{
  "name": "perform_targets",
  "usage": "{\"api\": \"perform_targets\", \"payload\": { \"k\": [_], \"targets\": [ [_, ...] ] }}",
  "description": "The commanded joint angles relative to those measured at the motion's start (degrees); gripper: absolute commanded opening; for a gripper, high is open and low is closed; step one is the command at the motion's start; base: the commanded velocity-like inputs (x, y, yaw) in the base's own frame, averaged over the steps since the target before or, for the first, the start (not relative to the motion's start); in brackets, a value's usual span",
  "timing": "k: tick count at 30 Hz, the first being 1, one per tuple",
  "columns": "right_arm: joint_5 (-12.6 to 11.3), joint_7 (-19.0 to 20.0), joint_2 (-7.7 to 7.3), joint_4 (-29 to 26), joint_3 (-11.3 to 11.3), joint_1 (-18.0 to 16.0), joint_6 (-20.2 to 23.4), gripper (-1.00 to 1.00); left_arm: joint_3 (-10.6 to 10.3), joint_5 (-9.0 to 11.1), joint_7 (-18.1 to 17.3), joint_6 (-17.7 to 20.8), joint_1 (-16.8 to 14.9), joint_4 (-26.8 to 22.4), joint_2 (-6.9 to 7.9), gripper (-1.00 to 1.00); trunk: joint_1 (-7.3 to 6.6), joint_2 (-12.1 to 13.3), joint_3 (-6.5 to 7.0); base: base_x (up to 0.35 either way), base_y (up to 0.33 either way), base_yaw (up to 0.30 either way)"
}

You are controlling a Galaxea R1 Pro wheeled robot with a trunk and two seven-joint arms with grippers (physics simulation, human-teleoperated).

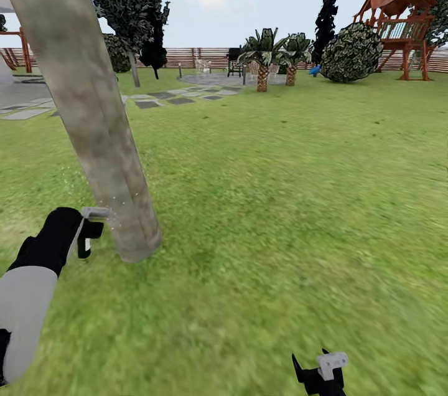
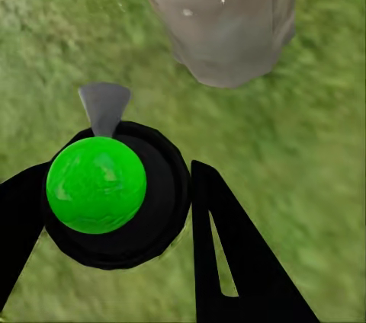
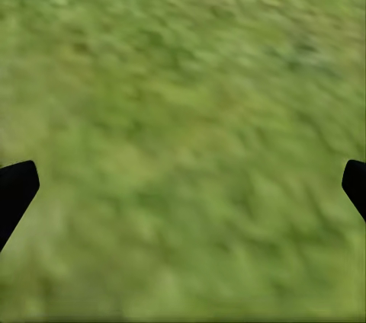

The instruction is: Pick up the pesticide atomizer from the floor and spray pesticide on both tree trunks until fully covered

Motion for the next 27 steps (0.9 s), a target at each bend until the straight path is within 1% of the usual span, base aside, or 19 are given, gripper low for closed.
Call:
{"api": "perform_targets", "payload": {
  "k": [1, 4, 5, 9, 12, 15, 19, 25, 27],
  "targets": [
    [0.1, 0.5, 0.01, 0.0, -0.5, 0.0, -0.2, 1.00, 0.1, -0.5, -0.6, 1.4, -1.3, -0.5, 0.12, -1.00, -0.01, 0.0, -0.06, -0.005, 0.001, 0.000],
    [0.1, 0.5, 0.01, 0.0, -0.5, 0.0, -0.2, 1.00, -0.1, -0.5, -0.6, 5.2, -4.8, -1.0, 0.18, -1.00, -0.01, 0.0, -0.06, -0.002, 0.000, 0.000],
    [0.1, 0.5, 0.01, 0.0, -0.5, 0.0, -0.2, 1.00, -0.2, -0.5, -0.6, 5.6, -5.1, -1.0, 0.15, -1.00, -0.01, 0.0, -0.06, 0.000, 0.000, 0.000],
    [0.1, 0.5, 0.01, 0.0, -0.5, 0.0, -0.2, 1.00, 0.0, -0.5, -0.6, 5.7, -4.9, -1.0, 0.19, -1.00, -0.01, 0.0, -0.06, 0.000, -0.013, 0.000],
    [0.1, 0.5, 0.01, 0.0, -0.5, 0.0, -0.2, 1.00, -0.3, -0.6, -0.5, 5.8, -4.9, -1.0, 0.00, -1.00, -0.01, 0.0, -0.06, 0.000, -0.199, 0.028],
    [0.1, 0.5, 0.01, 0.0, -0.5, 0.0, -0.2, 1.00, -0.4, -0.6, -0.5, 5.8, -4.8, -1.0, -0.18, -1.00, -0.01, 0.0, -0.06, 0.038, -0.259, 0.208],
    [0.1, 0.5, 0.01, 0.1, -0.5, 0.0, -0.2, 1.00, -0.3, -0.7, -0.5, 5.8, -4.8, -1.0, -0.14, -1.00, -0.01, 0.0, -0.06, 0.166, -0.238, 0.210],
    [0.1, 0.5, 0.01, 0.0, -0.5, 0.0, -0.2, 1.00, -0.1, -0.8, -0.4, 5.8, -4.8, -1.0, -0.01, -1.00, -0.01, 0.0, -0.06, 0.223, -0.196, 0.015],
    [0.1, 0.5, 0.01, 0.0, -0.5, 0.0, -0.2, 1.00, -0.1, -0.8, -0.3, 5.8, -4.8, -1.0, 0.03, -1.00, -0.01, 0.0, -0.06, 0.025, -0.242, 0.001]
  ]
}}
